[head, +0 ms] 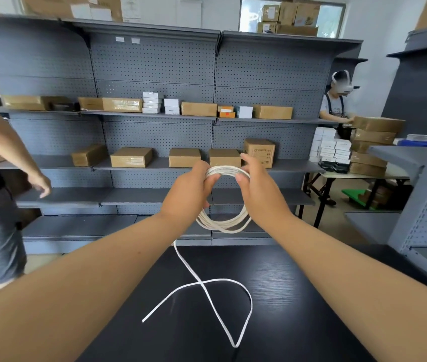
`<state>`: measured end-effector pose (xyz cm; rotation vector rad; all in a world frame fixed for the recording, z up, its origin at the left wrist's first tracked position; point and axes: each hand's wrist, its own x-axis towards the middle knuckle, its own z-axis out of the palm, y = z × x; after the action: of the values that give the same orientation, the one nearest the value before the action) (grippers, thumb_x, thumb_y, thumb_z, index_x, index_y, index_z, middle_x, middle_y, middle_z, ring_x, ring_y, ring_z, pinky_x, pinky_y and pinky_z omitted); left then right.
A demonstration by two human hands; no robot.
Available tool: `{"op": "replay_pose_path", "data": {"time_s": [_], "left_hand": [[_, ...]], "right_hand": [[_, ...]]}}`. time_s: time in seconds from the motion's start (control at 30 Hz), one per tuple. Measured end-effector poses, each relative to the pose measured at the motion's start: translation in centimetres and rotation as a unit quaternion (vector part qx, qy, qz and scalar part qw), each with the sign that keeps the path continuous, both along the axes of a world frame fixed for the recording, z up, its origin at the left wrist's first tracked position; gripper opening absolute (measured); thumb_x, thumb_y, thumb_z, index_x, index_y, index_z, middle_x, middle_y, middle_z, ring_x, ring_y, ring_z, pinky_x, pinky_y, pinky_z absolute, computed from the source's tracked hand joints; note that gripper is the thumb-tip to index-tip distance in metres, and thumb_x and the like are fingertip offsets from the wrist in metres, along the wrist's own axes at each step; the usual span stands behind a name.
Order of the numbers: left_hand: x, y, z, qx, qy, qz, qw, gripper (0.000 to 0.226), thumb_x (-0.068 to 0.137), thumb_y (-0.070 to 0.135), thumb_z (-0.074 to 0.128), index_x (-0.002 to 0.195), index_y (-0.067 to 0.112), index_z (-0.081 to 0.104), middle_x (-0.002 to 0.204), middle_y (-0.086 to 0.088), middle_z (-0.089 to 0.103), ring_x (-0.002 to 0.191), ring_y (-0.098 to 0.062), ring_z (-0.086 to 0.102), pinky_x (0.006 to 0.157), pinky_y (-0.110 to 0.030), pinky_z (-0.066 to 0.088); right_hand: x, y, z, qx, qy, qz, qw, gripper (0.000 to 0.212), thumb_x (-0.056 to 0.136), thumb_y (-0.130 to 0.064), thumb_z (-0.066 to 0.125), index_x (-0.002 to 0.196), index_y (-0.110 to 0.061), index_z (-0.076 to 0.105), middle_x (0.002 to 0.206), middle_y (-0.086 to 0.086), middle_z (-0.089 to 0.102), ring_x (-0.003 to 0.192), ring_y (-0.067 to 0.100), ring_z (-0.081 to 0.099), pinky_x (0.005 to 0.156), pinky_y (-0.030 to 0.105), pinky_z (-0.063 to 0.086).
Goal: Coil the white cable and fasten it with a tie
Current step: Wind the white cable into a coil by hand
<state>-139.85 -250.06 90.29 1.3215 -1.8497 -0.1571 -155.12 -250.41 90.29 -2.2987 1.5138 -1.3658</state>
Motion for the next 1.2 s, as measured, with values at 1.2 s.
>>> {"op": "replay_pose_path", "data": {"time_s": [1.2], "left_hand": [[2.5, -1.0, -0.1, 0.21, 0.197, -0.216, 0.933, 0.004, 0.09, 0.016, 0.059, 0.092, 0.016, 0.062, 0.081, 0.002, 0.069, 0.066, -0.003, 0.064, 0.065, -0.012, 0.051]], "right_hand": [[-2.5, -0.3, 1.4, 0.036, -0.003, -0.022, 0.999, 0.008, 0.099, -0.023, 0.036, 0.099, -0.023, 0.044, 0.081, -0.001, 0.05, 0.057, 0.014, 0.052, 0.047, 0.013, 0.036]]}}
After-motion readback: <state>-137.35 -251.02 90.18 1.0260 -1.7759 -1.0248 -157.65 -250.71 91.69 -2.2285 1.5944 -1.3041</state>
